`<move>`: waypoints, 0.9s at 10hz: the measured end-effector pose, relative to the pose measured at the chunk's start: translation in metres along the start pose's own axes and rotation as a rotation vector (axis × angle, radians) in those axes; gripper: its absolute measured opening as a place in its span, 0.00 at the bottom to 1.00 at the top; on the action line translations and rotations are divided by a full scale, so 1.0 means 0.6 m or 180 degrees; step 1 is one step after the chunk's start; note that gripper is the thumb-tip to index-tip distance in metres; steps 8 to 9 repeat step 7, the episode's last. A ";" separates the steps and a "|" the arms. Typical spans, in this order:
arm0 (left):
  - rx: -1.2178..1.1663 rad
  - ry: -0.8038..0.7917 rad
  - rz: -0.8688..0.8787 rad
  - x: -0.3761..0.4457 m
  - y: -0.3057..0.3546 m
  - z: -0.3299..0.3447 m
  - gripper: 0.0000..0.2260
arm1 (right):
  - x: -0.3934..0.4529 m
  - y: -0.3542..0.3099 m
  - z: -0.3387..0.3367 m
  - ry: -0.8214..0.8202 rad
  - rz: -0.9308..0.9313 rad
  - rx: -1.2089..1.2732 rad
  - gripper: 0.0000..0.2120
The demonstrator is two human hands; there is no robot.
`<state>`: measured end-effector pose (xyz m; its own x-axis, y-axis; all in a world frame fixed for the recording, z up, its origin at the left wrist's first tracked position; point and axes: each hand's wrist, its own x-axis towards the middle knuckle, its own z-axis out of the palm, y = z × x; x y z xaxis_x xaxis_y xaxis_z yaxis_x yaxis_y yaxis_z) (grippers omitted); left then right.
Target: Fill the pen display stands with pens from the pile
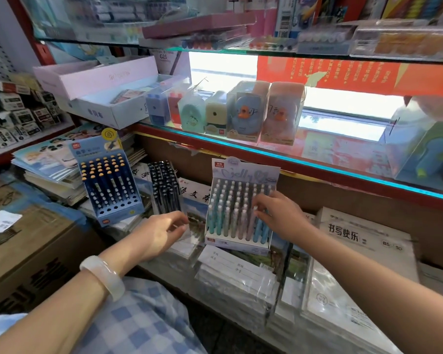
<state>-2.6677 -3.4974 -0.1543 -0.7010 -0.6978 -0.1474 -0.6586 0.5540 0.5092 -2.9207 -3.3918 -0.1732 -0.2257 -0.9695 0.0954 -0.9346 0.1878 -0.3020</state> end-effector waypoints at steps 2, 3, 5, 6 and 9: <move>0.0090 -0.0126 -0.0055 0.001 0.003 0.007 0.12 | -0.009 -0.004 0.023 0.0340 -0.0331 -0.0312 0.10; 0.0121 -0.0139 -0.0051 -0.002 0.004 0.006 0.12 | -0.005 -0.012 0.028 0.0381 -0.0371 -0.0552 0.12; 0.0155 -0.0166 -0.0026 -0.009 0.007 0.006 0.13 | -0.002 -0.022 0.028 0.0096 -0.0144 -0.0843 0.13; 0.0180 -0.0191 0.0098 -0.013 0.008 0.007 0.13 | -0.001 -0.025 0.018 0.0034 -0.0038 -0.0500 0.15; -0.0145 -0.0274 0.0061 -0.021 0.011 -0.003 0.13 | -0.004 -0.027 -0.002 0.0115 0.0144 0.0005 0.15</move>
